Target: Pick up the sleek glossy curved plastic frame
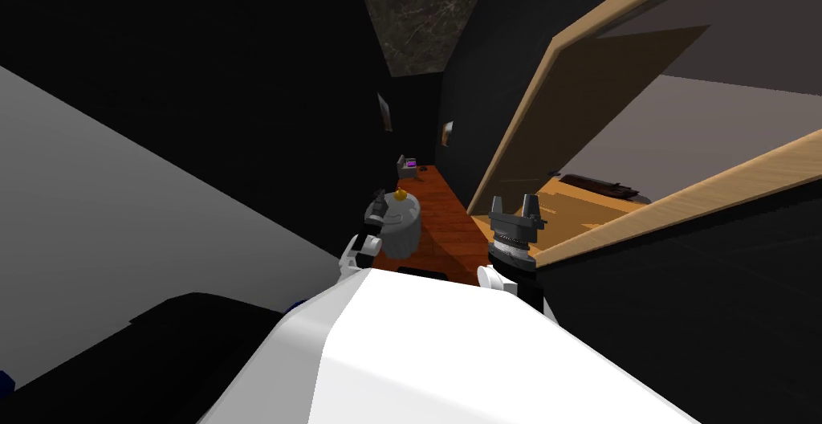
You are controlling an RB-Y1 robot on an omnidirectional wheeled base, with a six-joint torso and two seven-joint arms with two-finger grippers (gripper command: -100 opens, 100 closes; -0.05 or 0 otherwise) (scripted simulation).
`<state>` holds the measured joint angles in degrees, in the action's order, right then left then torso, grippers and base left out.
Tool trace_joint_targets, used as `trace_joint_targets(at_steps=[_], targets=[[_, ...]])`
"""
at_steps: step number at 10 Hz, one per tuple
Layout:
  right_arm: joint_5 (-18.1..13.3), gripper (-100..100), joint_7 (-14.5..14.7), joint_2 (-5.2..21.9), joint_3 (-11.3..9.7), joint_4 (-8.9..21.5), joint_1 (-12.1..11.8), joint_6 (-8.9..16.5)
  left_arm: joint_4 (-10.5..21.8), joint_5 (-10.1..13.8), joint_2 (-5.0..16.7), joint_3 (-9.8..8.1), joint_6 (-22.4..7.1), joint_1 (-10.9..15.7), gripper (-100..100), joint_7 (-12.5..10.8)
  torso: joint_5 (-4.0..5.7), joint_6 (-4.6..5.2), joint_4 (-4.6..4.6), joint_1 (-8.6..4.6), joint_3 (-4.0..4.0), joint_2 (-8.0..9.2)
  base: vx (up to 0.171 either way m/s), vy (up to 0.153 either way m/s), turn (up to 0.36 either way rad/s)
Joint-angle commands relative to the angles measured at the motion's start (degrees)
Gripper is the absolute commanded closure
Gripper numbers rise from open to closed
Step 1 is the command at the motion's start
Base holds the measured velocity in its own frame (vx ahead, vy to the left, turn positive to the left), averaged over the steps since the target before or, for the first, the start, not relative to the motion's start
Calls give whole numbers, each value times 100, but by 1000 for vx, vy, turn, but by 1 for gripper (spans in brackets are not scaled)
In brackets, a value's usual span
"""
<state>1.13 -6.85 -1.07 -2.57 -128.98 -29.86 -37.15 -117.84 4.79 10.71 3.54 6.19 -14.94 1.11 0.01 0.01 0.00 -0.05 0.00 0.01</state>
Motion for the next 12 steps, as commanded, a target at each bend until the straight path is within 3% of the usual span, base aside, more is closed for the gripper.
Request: trace_joint_targets(at_steps=[1, 2, 3, 4, 5, 6, 7, 9, 10, 11, 12], targets=[[0, 0, 0, 0, 0, 0, 0, 0, 286, 206, 284, -36, -286, 286, -100, 127, 0, 0, 0, 0, 0, 0, -18, -21, -160], [0, 0, 0, 0, 0, 0, 0, 0, 451, 206, 284, -36, -397, 307, -100, 127, 1, 0, 0, -1, 1, 1, -10, -15, -50], [0, 0, 0, 0, 0, 0, -1, 0, 613, 332, 443, -39, -635, 550, -100, 239, 0, -4, 0, 0, 1, 1, -9, -19, -101], [0, 0, 0, 0, 0, 0, 0, 0, 752, 332, 443, -39, -666, 550, -100, 239, 0, -1, 0, 0, 0, 0, -6, -11, -65], [0, 0, 0, 0, 0, 0, -1, 0, 964, 465, 608, -45, -925, 799, -100, 357, 0, -3, 0, 2, 0, -1, -5, -13, -142], [0, 0, 0, 0, 0, 0, 0, 0, 1120, 465, 608, -45, -946, 799, -100, 357, 0, -1, 0, 1, -1, -2, -5, -8, -61], [0, 0, 0, 0, 0, 0, -1, 0, 1267, 604, 775, -51, -1212, 1047, -100, 481, -1, -5, 0, 3, 0, 0, -8, -14, -110], [0, 0, 0, 0, 0, 0, -1, 0, 1497, 604, 775, -51, -1234, 1048, -100, 481, 0, -4, 0, 2, 0, 0, -3, -4, -38], [0, 0, 0, 0, 1, 0, -1, 0, 1686, 748, 940, -59, -1528, 1295, -100, 611, -1, -5, 0, 5, 0, 0, -5, -8, -125], [0, 0, 0, 0, 0, 0, 0, 0, 1852, 748, 940, -59, -1530, 1295, -100, 611, 0, -1, 0, 3, 0, -1, -3, -5, -84], [0, 0, 0, 0, 0, 0, -1, 0, 2061, 897, 1101, -67, -1711, 1510, -100, 745, -1, -5, -1, 5, 0, -1, -6, -9, -138]])
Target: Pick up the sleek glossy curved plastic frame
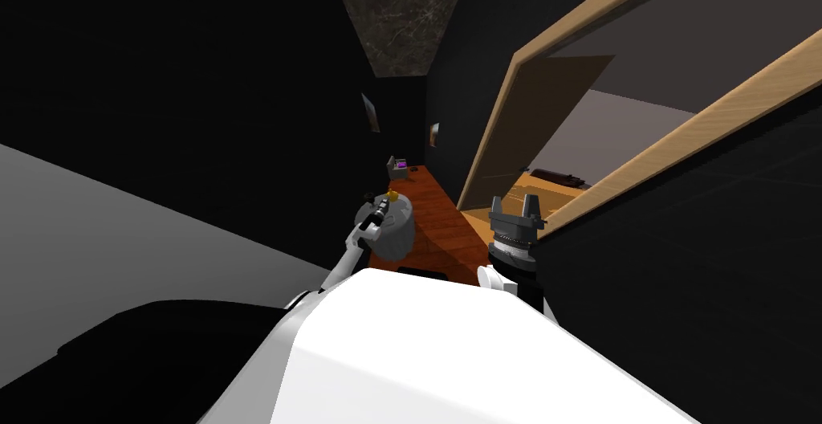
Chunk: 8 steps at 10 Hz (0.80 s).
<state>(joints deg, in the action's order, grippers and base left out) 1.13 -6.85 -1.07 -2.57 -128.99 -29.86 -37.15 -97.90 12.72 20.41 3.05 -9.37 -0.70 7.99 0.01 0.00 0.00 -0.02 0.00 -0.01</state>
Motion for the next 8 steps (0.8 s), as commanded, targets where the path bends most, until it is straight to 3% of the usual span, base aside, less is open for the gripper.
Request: trace_joint_targets(at_steps=[1, 2, 4, 5, 8], targets=[[0, 0, 0, 0, 0, 0, 0, 0, 277, 104, 131, -18, -275, 112, -100, 57, 0, 0, 0, 0, 0, 0, -4, -5, -82], [0, 0, 0, 0, 0, 0, -1, 0, 423, 258, 287, -28, -462, 349, -100, 196, -1, -5, -1, 2, 0, 1, -3, -6, -134], [0, 0, 0, 0, 0, 0, -1, 0, 684, 258, 287, -28, -580, 349, -100, 196, -1, -5, -1, 3, 0, 1, -1, -1, -35], [0, 0, 0, 0, 0, 0, -1, 0, 908, 415, 439, -41, -807, 581, -100, 339, -1, -5, -1, 3, 0, 1, -1, -4, -178], [0, 0, 0, 0, 0, 0, 0, 0, 1524, 575, 588, -55, -1168, 806, -100, 485, -1, -1, 0, 4, -1, -1, 0, 3, -104]])
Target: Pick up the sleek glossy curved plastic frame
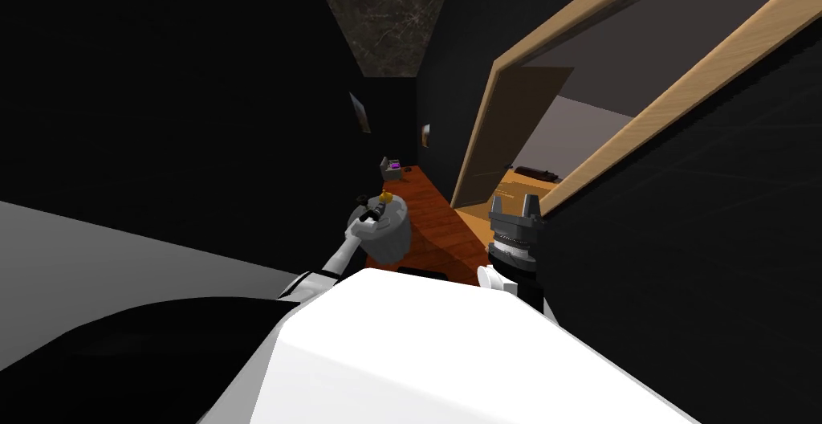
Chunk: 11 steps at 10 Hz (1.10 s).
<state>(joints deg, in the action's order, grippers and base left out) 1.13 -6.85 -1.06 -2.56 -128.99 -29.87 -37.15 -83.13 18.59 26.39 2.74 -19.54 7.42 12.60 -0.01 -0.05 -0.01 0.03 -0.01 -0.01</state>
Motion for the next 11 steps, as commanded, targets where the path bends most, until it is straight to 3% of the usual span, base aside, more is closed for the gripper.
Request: trace_joint_targets(at_steps=[1, 2, 3, 4, 7, 8, 10, 11], targets=[[0, 0, 0, 0, 0, 0, 0, 0, 47, -12, -10, -25, -179, -5, -100, 24, 0, 0, 0, 0, 0, 0, 0, 3, 19], [0, 0, 0, 0, 0, 0, 0, 0, 362, 151, 136, -42, -393, 214, -100, 174, 0, 0, 1, -1, 1, 1, 1, 1, -163], [0, 0, 0, 0, 0, 0, 1, 0, 475, 151, 136, -42, -487, 214, -100, 174, 1, 4, 1, -2, 1, 1, 0, 9, -94], [0, 0, 0, 0, 0, 0, 0, 0, 640, 315, 281, -61, -719, 424, -100, 325, 0, 1, 1, 0, 1, 1, 0, 10, -159], [0, 0, 0, 0, 0, 0, 0, 0, 903, 315, 281, -61, -792, 424, -100, 325, 0, -2, 1, 1, 1, 2, 1, 7, -15], [0, 0, 0, 0, 0, 0, 0, 0, 1144, 479, 421, -83, -1092, 626, -100, 477, 0, 0, 1, -2, 1, 1, 1, 8, -167], [0, 0, 0, 0, 0, 0, 0, 0, 1328, 479, 421, -83, -1093, 626, -100, 477, 0, 0, 0, 2, 1, 1, 1, 12, -48], [0, 0, 0, 0, 0, 0, 0, 0, 1547, 642, 557, -107, -1377, 821, -100, 628, -1, -2, 0, 1, 1, 1, -1, 12, -126]])
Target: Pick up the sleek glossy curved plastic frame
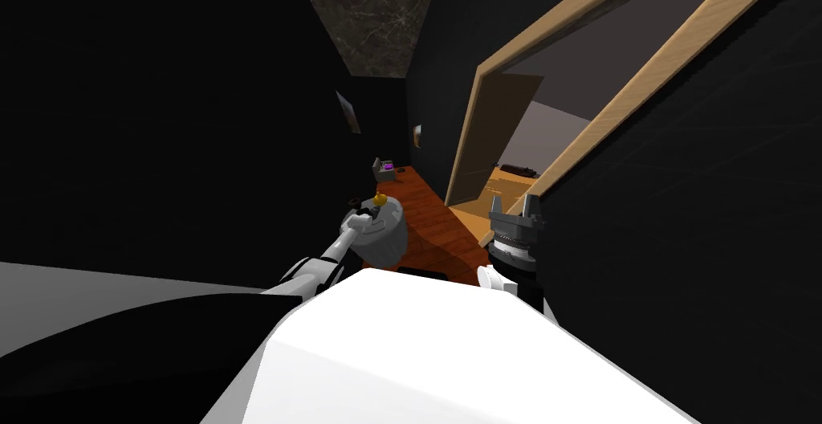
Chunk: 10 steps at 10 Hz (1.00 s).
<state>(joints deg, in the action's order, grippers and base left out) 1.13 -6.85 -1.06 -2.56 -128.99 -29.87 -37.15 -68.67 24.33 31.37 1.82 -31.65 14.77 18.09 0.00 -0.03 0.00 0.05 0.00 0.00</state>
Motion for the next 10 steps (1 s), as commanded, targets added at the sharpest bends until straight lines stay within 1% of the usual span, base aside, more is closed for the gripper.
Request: trace_joint_targets(at_steps=[1, 2, 3, 4, 5, 6, 7, 8, 9, 10], targets=[[0, 0, 0, 0, 0, 0, 0, 0, 286, 69, 59, -15, -175, 86, -100, 79, 0, 0, 0, 0, 0, 0, 1, 18, -107], [0, 0, 0, 0, 0, 0, -1, 0, 301, 69, 59, -15, -175, 86, -100, 79, -1, -4, -1, 2, 0, 0, 1, 11, -5], [0, 0, 0, 0, 0, 0, -1, 0, 536, 230, 190, -41, -461, 275, -100, 229, -1, -4, -1, 0, 0, 0, 0, 16, -162], [0, 0, 0, 0, 0, 0, 0, 0, 712, 230, 190, -41, -461, 275, -100, 229, 0, 0, 0, 1, 0, 0, 1, 23, -99], [0, 0, 0, 0, 0, 0, -1, 0, 1031, 388, 316, -70, -653, 458, -100, 377, -2, -4, -1, 4, 0, 0, -1, 26, -141], [0, 0, 0, 0, 0, 0, 0, 0, 1112, 388, 316, -70, -737, 458, -100, 377, -2, -2, 0, 5, 0, 1, 0, 28, -78], [0, 0, 0, 0, 1, 0, -1, 0, 1112, 388, 316, -70, -737, 458, -100, 377, -2, -5, -1, 6, 0, 1, 2, 12, 3], [0, 0, 0, 0, 1, 0, -1, 0, 1303, 542, 437, -100, -1003, 636, -100, 522, -1, -5, -1, 1, 0, 1, 0, 19, -156], [0, 0, 0, 0, 0, 0, 0, 0, 1488, 542, 437, -100, -1003, 636, -100, 522, 0, 0, 0, 2, 0, 0, 1, 27, -97], [0, 0, 0, 0, 1, 0, -1, 0, 1500, 542, 437, -100, -1003, 636, -100, 522, -2, -5, -1, 4, 0, 1, 0, 13, 13]])
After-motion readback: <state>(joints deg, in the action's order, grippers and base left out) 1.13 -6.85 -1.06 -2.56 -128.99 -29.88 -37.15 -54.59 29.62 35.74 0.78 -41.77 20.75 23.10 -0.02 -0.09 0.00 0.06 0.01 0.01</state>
